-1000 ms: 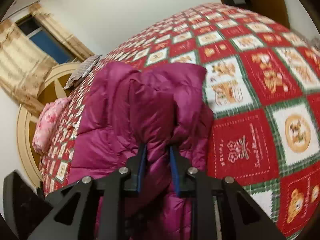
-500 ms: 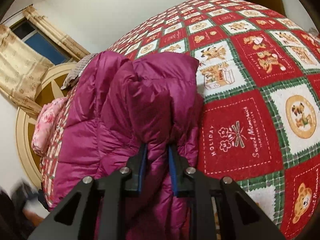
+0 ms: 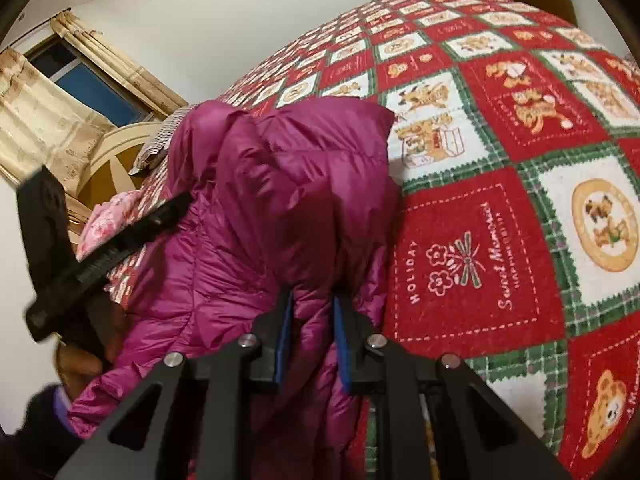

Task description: Fold large clothes

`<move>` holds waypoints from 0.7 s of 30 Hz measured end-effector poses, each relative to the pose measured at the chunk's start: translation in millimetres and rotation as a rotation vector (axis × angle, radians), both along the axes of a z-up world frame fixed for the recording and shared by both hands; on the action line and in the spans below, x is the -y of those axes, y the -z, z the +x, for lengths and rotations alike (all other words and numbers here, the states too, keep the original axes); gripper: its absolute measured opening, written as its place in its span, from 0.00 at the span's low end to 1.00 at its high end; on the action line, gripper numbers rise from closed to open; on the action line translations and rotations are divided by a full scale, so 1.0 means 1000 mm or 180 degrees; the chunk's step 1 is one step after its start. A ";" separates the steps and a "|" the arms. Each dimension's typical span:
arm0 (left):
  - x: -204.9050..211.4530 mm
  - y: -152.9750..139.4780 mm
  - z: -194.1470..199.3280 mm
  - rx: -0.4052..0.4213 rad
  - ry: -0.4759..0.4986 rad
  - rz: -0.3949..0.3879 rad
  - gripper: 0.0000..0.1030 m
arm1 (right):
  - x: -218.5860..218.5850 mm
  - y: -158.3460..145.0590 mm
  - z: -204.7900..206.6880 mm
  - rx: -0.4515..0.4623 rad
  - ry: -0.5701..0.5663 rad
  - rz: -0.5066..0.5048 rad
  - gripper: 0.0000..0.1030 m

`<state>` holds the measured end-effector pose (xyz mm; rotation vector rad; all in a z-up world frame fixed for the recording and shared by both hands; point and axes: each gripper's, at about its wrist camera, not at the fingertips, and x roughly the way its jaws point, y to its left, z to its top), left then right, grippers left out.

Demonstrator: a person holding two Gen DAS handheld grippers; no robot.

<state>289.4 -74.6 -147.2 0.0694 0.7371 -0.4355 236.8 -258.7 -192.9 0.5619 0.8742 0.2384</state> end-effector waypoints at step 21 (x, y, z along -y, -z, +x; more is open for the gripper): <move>0.005 0.007 0.007 -0.0117 -0.0040 0.0076 0.66 | -0.019 -0.085 -0.059 0.0473 -0.0010 -0.0535 0.25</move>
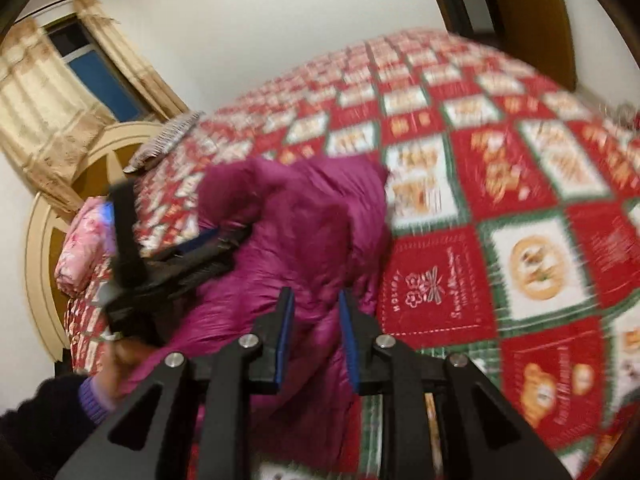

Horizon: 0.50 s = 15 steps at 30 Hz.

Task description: Fold large clothes

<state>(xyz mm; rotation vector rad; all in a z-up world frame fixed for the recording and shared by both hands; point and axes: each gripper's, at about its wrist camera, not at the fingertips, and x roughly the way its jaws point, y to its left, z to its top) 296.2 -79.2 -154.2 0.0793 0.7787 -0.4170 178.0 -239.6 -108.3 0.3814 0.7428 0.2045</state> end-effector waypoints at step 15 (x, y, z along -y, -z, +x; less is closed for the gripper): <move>-0.054 -0.014 -0.026 -0.0187 -0.0143 -0.0310 0.66 | -0.029 0.083 -0.018 -0.0517 -0.0281 0.0098 0.22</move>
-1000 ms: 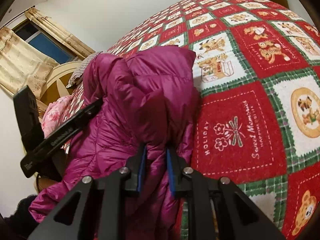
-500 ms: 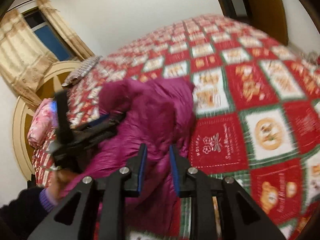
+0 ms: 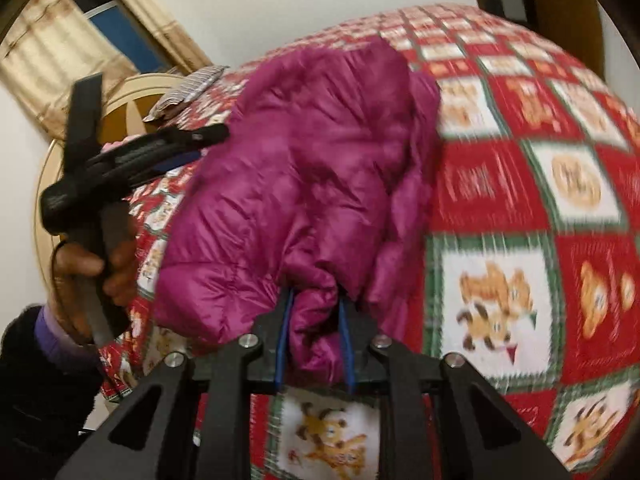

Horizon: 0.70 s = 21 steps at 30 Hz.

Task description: Fold large clothes

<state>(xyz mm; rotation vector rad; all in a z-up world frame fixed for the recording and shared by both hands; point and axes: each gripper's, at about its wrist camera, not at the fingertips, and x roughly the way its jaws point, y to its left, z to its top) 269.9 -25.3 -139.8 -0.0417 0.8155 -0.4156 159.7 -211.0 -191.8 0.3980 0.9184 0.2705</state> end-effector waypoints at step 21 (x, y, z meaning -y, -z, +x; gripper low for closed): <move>0.032 -0.019 0.075 0.0240 -0.0459 0.0589 0.67 | -0.007 -0.070 0.152 0.0281 0.0614 -0.0833 0.25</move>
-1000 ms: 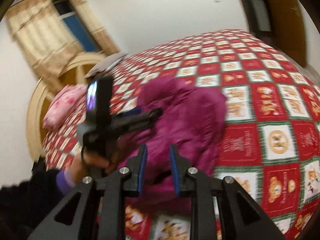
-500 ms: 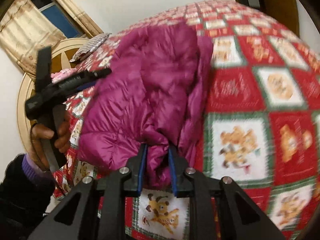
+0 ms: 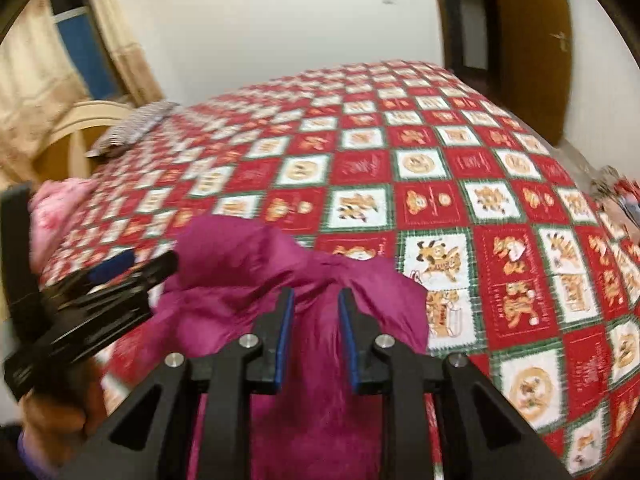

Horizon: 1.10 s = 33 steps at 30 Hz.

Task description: Fold large clothes

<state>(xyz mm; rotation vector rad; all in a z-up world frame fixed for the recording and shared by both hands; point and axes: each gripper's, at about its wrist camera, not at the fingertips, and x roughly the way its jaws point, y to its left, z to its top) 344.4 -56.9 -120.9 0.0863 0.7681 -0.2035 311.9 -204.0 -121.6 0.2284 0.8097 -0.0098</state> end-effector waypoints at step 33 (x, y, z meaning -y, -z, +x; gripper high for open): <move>0.020 0.048 0.018 -0.0224 -0.0010 0.0083 0.78 | 0.022 0.070 0.008 0.0112 0.0129 0.0379 0.22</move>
